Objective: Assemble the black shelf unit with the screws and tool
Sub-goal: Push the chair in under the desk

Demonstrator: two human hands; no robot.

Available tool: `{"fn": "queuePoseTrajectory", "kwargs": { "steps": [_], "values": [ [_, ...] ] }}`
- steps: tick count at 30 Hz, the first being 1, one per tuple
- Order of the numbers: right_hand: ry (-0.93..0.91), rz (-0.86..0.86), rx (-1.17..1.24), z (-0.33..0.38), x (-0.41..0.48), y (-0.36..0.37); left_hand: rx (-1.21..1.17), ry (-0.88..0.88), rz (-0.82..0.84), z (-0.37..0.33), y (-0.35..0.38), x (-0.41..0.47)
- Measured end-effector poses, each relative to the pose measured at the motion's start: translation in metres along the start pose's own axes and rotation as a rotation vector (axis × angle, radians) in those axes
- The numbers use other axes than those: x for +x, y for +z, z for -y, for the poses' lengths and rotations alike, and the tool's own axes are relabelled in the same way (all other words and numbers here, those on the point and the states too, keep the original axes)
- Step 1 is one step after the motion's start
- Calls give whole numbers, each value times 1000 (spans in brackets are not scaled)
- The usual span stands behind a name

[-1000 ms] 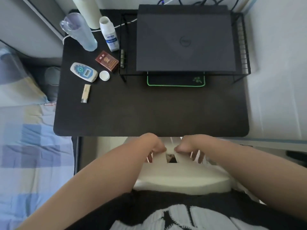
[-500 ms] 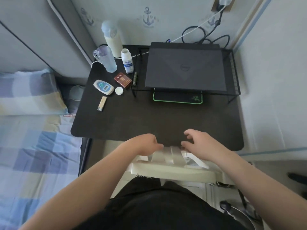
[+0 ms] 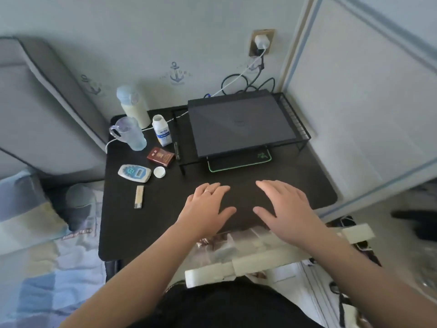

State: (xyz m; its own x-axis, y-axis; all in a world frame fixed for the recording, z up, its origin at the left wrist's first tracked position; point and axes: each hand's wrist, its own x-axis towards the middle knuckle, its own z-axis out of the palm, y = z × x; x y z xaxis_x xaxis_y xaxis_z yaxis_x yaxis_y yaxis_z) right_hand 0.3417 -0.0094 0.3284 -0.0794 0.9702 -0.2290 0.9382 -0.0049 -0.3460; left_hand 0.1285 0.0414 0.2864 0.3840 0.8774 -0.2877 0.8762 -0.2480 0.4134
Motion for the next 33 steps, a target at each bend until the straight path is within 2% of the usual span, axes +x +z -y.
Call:
{"fn": "queuePoseTrajectory", "kwargs": {
  "steps": [5,9,14,23,27,30,33],
  "values": [
    [240,-153,9,54,-27,27,26,207,78,48,-18,-6],
    [430,-256,36,98,-68,45,-12,379,93,60,-28,-25],
    [653,-334,35,129,-130,64,71,622,125,34,-26,-44],
    [1036,-329,95,135,-246,121,79,1129,258,-42,25,-122],
    [1181,-282,169,120,-293,160,171,1200,334,-63,75,-154],
    [1255,-200,235,95,-319,207,249,1139,437,-69,133,-164],
    [1291,-161,274,46,-331,276,323,1080,473,-68,225,-155]
  ]
}}
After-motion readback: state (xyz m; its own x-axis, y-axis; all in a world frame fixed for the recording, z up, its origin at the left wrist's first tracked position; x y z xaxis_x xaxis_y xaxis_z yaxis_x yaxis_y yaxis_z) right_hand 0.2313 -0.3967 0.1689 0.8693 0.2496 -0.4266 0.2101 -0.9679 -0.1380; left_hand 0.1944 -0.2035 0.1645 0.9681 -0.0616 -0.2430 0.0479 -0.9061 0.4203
